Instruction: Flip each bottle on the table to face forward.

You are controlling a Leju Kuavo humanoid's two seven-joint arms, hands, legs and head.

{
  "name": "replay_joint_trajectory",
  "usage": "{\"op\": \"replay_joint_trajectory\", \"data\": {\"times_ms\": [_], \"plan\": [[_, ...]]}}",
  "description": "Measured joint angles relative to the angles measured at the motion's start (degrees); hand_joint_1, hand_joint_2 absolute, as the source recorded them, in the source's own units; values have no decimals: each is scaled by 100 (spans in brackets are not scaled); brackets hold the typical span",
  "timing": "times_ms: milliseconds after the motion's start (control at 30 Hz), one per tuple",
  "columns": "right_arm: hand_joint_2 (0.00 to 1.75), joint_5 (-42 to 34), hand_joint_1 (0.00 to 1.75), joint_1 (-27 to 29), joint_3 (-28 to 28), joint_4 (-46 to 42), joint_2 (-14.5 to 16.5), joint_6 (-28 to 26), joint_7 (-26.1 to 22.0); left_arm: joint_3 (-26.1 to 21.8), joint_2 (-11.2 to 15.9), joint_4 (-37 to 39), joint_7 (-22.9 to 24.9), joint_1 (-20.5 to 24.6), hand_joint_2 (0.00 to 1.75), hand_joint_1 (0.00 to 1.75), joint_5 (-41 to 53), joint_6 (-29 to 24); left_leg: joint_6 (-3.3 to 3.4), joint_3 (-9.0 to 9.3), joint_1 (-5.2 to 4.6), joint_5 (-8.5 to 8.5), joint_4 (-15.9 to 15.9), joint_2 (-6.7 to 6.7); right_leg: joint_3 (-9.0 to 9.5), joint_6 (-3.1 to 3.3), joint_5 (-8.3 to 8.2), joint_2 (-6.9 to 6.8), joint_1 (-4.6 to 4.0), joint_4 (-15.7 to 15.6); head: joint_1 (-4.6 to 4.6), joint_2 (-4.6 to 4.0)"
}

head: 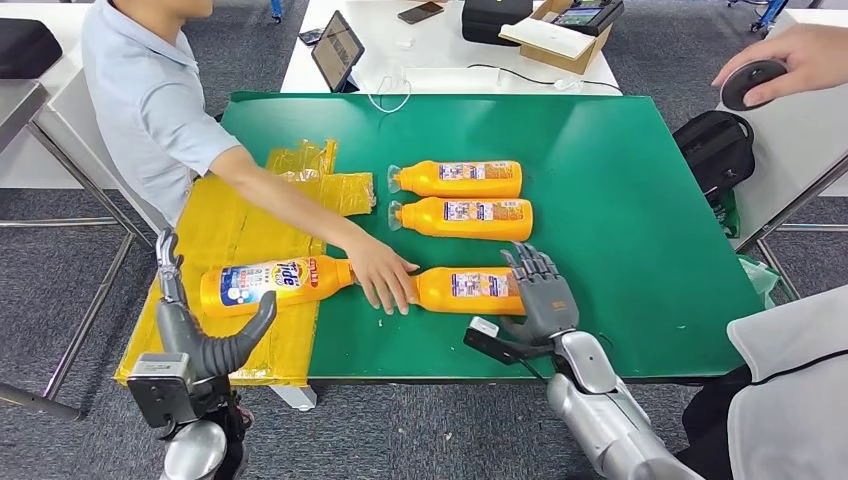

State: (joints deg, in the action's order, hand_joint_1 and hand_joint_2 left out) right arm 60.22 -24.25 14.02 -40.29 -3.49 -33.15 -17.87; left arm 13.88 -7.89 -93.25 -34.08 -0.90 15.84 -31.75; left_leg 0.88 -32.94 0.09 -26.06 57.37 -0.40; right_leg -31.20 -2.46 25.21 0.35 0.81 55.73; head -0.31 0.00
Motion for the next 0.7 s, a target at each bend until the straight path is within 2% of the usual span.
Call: {"op": "replay_joint_trajectory", "data": {"times_ms": [267, 467, 633, 700], "plan": [[175, 131, 0, -427, 133, 713, 256, 285, 324, 218, 2, 156, 32, 192, 175, 0, 13, -20, 0, -1, 0, 0, 0, 0, -1, 0, 0, 0, 0, 0, 0, 0], [175, 179, 0, -817, 221, 1109, 346, 1223, 1013, 305, 7, 203, 89, 260, 175, 0, 28, -49, 0, 20, 0, -1, 0, 14, 9, 0, 0, 6, 0, -3, -2, 0], [175, 279, 0, -1001, 277, 1294, 382, 1443, 1361, 339, 8, 204, 108, 297, 175, 0, 34, -48, 6, 31, -1, 4, 0, 11, 24, -7, -6, 4, 1, -4, -1, 0], [175, 449, 71, -1111, 329, 1376, 404, 1623, 1757, 348, 9, 205, 143, 308, 175, 0, 49, -50, 8, 37, -1, 5, 0, 13, 27, -10, -9, 5, 1, -4, -1, 0]]}}
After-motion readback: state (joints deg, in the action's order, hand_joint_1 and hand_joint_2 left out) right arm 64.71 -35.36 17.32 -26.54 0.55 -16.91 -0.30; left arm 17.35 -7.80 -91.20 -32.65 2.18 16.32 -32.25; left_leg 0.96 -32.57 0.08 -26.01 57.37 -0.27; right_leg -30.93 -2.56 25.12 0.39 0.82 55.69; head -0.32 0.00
